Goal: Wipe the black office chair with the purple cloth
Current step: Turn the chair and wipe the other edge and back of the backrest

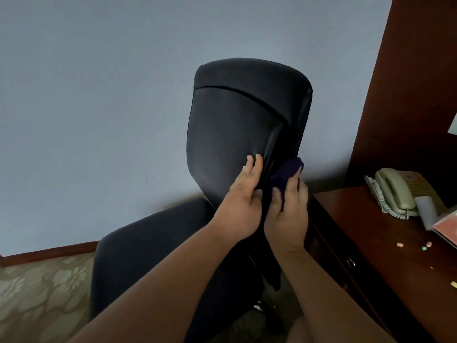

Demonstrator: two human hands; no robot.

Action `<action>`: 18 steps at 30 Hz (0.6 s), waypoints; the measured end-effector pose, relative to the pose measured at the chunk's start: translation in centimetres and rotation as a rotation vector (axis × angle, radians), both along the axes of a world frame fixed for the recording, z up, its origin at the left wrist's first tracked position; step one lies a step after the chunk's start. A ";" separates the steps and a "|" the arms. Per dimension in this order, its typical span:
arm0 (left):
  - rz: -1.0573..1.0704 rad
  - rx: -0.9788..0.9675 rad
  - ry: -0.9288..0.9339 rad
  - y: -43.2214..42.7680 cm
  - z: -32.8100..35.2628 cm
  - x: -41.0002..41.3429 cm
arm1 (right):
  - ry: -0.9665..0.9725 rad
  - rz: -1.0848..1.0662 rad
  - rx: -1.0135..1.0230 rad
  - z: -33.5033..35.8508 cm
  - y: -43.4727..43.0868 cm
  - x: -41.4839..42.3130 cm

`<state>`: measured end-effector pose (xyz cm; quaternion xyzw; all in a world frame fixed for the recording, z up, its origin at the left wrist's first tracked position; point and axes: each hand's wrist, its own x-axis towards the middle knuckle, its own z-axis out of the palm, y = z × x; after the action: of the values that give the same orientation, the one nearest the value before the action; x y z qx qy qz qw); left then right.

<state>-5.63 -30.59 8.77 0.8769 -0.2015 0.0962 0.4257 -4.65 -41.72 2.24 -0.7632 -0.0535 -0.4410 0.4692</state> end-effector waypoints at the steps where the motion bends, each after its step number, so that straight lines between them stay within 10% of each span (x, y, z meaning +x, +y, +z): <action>1: 0.000 0.008 -0.002 0.0 -0.2 0.2 | 0.024 0.013 0.011 -1.1 -0.1 0.2; 18: 0.106 0.170 -0.029 3.1 -6.5 1.9 | 0.482 -0.012 0.238 -14.3 0.6 4.5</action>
<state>-3.78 -27.50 2.27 0.9178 -0.1683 0.1138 0.3413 -0.17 -41.14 -12.04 -0.7860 0.1164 -0.2523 0.5523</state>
